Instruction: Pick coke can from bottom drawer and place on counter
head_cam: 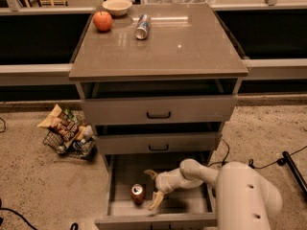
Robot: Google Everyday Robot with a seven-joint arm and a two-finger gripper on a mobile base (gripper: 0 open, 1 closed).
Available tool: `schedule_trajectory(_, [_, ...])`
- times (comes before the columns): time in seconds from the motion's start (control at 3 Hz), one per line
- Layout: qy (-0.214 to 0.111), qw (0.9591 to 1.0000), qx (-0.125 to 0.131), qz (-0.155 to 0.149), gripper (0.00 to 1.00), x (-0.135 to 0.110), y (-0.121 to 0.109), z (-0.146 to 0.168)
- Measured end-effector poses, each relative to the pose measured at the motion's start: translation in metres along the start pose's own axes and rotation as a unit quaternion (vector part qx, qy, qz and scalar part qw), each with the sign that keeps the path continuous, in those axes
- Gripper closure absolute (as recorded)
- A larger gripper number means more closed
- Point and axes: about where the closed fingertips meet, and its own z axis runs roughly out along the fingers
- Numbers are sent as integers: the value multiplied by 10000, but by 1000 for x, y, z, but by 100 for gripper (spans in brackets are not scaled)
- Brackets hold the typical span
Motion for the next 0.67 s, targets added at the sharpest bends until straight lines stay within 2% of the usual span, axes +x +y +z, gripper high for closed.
schedule_trajectory(0.67, [-355, 9992, -185, -82, 0, 11, -5, 42])
